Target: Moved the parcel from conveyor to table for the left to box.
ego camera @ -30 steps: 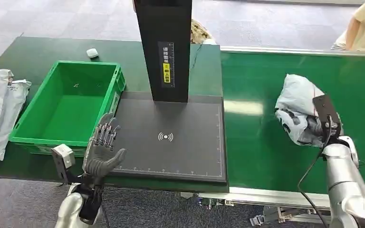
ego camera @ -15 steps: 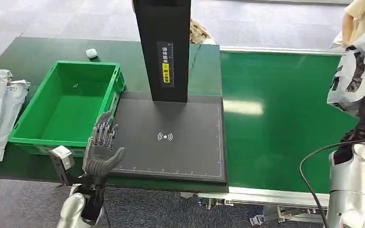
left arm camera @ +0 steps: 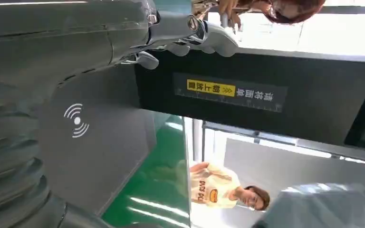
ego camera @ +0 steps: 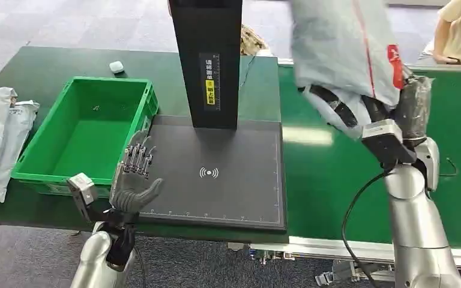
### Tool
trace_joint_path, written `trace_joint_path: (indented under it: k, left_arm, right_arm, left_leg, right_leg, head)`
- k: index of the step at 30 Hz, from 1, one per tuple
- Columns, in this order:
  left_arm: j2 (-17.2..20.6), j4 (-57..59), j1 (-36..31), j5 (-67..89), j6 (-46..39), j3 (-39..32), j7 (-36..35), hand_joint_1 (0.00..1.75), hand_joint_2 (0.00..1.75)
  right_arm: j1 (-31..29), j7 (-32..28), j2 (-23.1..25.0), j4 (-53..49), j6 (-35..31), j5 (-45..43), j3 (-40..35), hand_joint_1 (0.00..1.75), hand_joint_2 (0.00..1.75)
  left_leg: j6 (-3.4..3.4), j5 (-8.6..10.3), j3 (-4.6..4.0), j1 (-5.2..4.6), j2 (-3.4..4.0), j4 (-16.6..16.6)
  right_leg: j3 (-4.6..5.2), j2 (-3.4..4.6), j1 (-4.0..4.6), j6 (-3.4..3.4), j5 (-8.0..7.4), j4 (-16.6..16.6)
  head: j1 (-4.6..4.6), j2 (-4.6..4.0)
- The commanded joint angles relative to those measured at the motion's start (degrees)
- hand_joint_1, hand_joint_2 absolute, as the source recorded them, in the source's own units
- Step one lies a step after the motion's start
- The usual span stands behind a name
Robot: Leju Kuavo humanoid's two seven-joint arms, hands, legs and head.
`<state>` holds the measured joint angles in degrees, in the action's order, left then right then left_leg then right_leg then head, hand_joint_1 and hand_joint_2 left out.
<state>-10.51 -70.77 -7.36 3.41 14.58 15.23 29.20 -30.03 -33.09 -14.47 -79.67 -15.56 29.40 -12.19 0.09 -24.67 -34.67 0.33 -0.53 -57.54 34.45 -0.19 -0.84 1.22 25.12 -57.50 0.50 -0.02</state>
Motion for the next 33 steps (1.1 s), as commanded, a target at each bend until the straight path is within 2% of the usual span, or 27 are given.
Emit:
trace_joint_path:
  k: [1,2,3,4,5,7,8,11,16,19,21,25,33]
  left_arm:
    - [2.10,3.89,-2.18,0.23,0.93,-0.60,-0.24,0.00,1.75]
    - [2.34,3.00,-1.42,0.32,0.85,-1.11,-0.31,0.00,1.75]
    - [2.67,1.76,-0.32,0.49,0.78,-1.77,-0.41,0.00,1.75]
    - [2.75,0.88,0.42,0.60,0.68,-2.34,-0.43,0.00,1.75]
    - [2.87,0.54,0.73,0.68,0.81,-2.48,-0.48,0.00,1.75]
    - [2.83,0.46,0.78,0.74,0.88,-2.56,-0.53,0.00,1.75]
    - [2.77,0.49,0.78,0.75,0.87,-2.56,-0.53,0.00,1.75]
    - [2.62,0.66,0.64,0.78,0.85,-2.57,-0.55,0.00,1.75]
    - [2.47,0.72,0.59,0.78,0.76,-2.70,-0.53,0.00,1.75]
    - [1.89,0.06,1.00,1.35,0.50,-3.34,-1.28,0.00,1.75]
    - [1.41,-0.28,1.20,1.64,0.32,-3.75,-2.10,0.00,1.75]
    - [1.07,0.39,0.19,1.99,0.51,-3.45,-3.28,0.00,1.75]
    - [1.31,0.90,-0.40,1.58,0.01,-2.39,-3.78,0.00,1.75]
  right_arm:
    - [-11.14,4.91,-2.38,10.01,17.36,8.68,-25.23,1.75,1.75]
    - [-12.87,6.89,-1.33,13.31,20.96,8.87,-28.19,1.75,1.75]
    - [-15.32,7.54,-0.20,17.97,22.38,10.53,-32.76,1.75,1.75]
    - [-17.30,8.74,0.70,21.92,27.07,9.87,-36.19,1.75,1.75]
    - [-17.89,8.67,1.28,23.72,26.78,9.78,-37.21,1.75,1.75]
    - [-18.16,8.52,1.31,24.39,26.31,9.59,-37.52,1.75,1.75]
    - [-18.20,8.47,1.18,24.42,26.22,9.54,-37.54,1.75,1.75]
    - [-18.25,8.40,0.66,23.89,26.10,9.46,-37.63,1.75,1.75]
    - [-18.30,8.59,0.43,23.49,26.47,9.40,-37.98,1.75,1.75]
    - [-20.92,11.37,2.46,30.32,34.96,9.09,-44.53,1.75,1.75]
    - [-22.65,13.48,3.96,35.49,38.08,9.28,-48.56,1.75,1.75]
    - [-22.77,16.88,3.52,41.08,44.55,8.44,-54.39,1.75,1.75]
    - [-20.73,17.36,1.82,39.99,40.24,5.11,-55.45,1.75,1.75]
  left_leg:
    - [0.00,-0.13,0.27,-0.06,0.46,0.05]
    - [0.00,-0.12,0.14,-0.05,0.51,0.04]
    - [-0.01,-0.17,0.35,-0.05,0.86,0.12]
    - [-0.04,-0.17,0.29,0.00,0.83,0.11]
    - [-0.07,-0.18,0.51,0.01,1.00,0.21]
    - [-0.11,-0.16,0.47,-0.02,0.88,0.20]
    - [-0.08,-0.11,0.21,0.01,0.53,0.08]
    - [-0.03,-0.04,0.07,-0.01,0.12,0.04]
    - [-0.01,-0.10,0.17,0.02,0.20,0.06]
    - [-0.03,-0.10,0.24,0.00,0.29,0.10]
    - [-0.04,-0.11,0.27,0.01,0.35,0.11]
    - [-0.06,-0.06,0.26,0.02,0.20,0.12]
    - [-0.03,-0.03,0.29,0.05,-0.01,0.10]
  right_leg:
    - [-0.13,0.41,-0.05,-0.06,0.00,0.02]
    - [-0.05,0.50,-0.04,-0.04,-0.05,0.00]
    - [-0.15,0.86,-0.04,-0.07,-0.10,0.07]
    - [-0.10,0.91,-0.01,-0.06,-0.11,0.07]
    - [-0.24,1.08,0.01,-0.11,-0.14,0.15]
    - [-0.21,0.98,-0.02,-0.13,-0.12,0.08]
    - [-0.08,0.62,0.00,-0.08,-0.06,0.01]
    - [-0.07,0.12,0.02,-0.05,0.00,0.00]
    - [-0.18,0.21,0.02,-0.06,0.02,0.04]
    - [-0.23,0.28,0.00,-0.08,0.01,0.07]
    - [-0.23,0.35,0.00,-0.09,0.00,0.07]
    - [-0.24,0.22,0.02,-0.10,0.00,0.08]
    - [-0.32,0.02,0.08,-0.04,0.02,0.12]
  head:
    - [-0.07,0.00]
    - [-0.06,0.00]
    - [-0.07,0.00]
    - [-0.06,0.00]
    - [-0.07,0.00]
    - [-0.07,0.00]
    - [-0.04,0.00]
    - [-0.04,0.00]
    - [-0.04,0.00]
    - [-0.04,0.00]
    - [-0.04,0.00]
    - [-0.04,0.00]
    - [-0.04,0.00]
